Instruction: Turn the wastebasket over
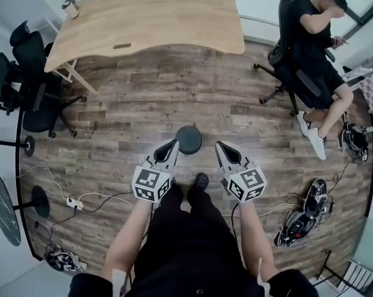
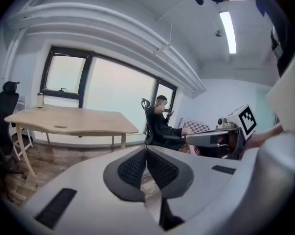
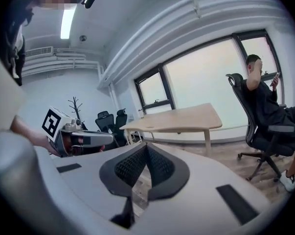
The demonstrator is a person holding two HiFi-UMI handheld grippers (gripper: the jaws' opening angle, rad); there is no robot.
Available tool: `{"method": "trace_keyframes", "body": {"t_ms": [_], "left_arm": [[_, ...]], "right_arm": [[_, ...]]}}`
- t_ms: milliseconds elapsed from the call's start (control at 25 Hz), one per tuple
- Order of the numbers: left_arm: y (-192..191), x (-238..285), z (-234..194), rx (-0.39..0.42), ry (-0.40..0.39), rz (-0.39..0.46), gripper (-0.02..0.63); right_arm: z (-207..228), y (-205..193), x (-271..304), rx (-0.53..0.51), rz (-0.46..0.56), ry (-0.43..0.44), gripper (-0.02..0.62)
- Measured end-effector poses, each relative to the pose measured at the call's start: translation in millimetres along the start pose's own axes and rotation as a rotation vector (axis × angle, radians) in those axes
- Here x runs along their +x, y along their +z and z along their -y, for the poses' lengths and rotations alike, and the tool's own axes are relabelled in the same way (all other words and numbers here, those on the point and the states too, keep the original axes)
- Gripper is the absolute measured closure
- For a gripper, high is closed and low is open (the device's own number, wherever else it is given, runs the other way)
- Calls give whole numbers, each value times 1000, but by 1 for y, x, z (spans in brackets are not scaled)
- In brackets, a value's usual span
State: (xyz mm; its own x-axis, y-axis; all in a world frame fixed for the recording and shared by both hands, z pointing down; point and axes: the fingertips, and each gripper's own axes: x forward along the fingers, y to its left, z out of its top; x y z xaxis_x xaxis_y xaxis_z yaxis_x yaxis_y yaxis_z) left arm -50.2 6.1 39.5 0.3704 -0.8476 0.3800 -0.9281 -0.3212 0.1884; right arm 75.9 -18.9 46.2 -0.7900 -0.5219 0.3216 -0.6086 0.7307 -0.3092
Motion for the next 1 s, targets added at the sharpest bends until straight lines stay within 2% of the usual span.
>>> {"method": "trace_keyframes", "body": {"t_ms": [280, 1000], "left_arm": [[45, -14, 32, 73, -45, 84, 586], [62, -20, 34, 94, -97, 116, 586]], "right_arm": [[-22, 44, -18, -63, 56, 10, 565], [-33, 65, -15, -89, 92, -7, 565]]}}
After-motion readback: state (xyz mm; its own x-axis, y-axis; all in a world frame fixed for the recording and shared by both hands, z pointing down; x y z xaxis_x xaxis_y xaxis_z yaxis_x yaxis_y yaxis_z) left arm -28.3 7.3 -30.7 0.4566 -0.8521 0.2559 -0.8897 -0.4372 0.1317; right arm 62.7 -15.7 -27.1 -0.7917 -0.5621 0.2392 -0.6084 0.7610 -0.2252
